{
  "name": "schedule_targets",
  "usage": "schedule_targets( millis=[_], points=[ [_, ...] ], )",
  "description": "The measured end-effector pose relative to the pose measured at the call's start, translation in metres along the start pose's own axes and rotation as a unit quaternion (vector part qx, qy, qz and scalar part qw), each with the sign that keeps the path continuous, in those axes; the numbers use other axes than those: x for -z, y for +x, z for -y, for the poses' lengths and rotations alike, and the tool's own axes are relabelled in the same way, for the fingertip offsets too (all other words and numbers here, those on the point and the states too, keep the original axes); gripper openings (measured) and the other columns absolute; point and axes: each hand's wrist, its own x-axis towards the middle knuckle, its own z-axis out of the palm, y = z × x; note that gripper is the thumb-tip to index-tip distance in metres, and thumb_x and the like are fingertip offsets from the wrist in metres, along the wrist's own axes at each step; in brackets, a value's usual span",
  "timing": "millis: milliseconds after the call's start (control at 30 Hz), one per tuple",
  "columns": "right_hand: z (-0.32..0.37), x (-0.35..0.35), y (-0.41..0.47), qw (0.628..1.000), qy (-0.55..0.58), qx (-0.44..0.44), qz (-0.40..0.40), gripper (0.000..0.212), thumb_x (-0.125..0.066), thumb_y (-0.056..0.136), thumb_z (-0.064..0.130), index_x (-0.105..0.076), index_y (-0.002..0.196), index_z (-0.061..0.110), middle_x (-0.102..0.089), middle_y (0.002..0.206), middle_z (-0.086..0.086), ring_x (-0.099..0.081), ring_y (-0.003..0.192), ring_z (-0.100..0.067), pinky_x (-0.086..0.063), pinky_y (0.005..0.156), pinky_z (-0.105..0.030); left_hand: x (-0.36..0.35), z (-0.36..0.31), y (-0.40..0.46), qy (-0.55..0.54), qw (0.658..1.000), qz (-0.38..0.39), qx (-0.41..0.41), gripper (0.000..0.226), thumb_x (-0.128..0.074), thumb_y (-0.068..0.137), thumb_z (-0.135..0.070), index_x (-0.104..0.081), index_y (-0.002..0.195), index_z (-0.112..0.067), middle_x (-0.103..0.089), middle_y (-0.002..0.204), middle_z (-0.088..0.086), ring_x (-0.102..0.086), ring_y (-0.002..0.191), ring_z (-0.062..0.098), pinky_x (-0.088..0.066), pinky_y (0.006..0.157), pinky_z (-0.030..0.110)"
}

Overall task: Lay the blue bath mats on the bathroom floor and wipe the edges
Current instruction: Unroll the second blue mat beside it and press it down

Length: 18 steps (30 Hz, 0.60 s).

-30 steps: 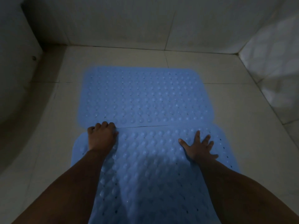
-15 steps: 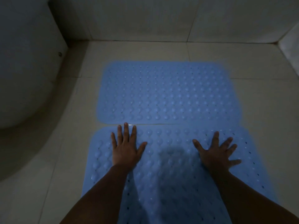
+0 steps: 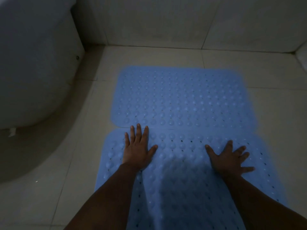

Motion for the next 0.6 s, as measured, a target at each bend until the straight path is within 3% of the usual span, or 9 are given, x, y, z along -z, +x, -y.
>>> schedule_targets(
  millis=[200, 300, 400, 600],
  points=[
    [0.062, -0.019, -0.031, 0.980, 0.020, 0.199, -0.022, 0.075, -0.040, 0.095, 0.067, -0.019, 0.158, 0.032, 0.002, 0.170, -0.005, 0.009, 0.156, -0.026, 0.009, 0.117, -0.070, -0.004, 0.017, -0.038, 0.014, 0.998, -0.036, 0.056, 0.081, -0.011, 0.097, -0.072, 0.000, 0.163, -0.026, 0.013, 0.170, 0.005, 0.025, 0.153, 0.032, 0.009, 0.122, 0.065],
    [0.100, -0.041, -0.057, 0.948, 0.015, 0.319, -0.015, 0.062, -0.039, 0.098, 0.061, -0.035, 0.153, 0.033, -0.007, 0.170, -0.003, 0.006, 0.157, -0.022, 0.010, 0.117, -0.067, -0.006, 0.039, -0.045, 0.033, 0.997, -0.038, 0.060, 0.080, -0.009, 0.099, -0.070, -0.007, 0.164, -0.023, 0.008, 0.171, 0.006, 0.022, 0.155, 0.033, 0.005, 0.122, 0.065],
    [0.130, -0.063, -0.088, 0.904, 0.029, 0.424, -0.049, 0.062, -0.035, 0.093, 0.061, -0.051, 0.144, 0.030, -0.025, 0.166, -0.004, -0.009, 0.157, -0.023, 0.001, 0.117, -0.070, -0.003, 0.057, -0.043, 0.039, 0.997, -0.047, 0.050, 0.078, -0.012, 0.101, -0.066, -0.011, 0.163, -0.019, 0.004, 0.171, 0.007, 0.020, 0.155, 0.031, 0.005, 0.123, 0.063],
    [0.172, -0.080, -0.114, 0.880, 0.054, 0.471, -0.023, 0.056, -0.040, 0.096, 0.055, -0.048, 0.146, 0.028, -0.022, 0.167, -0.002, -0.004, 0.157, -0.022, 0.002, 0.119, -0.068, 0.001, 0.082, -0.031, 0.052, 0.997, -0.036, -0.034, 0.080, -0.024, 0.103, -0.067, -0.014, 0.163, -0.015, 0.004, 0.171, 0.007, 0.016, 0.157, 0.026, 0.000, 0.125, 0.061]
  ],
)
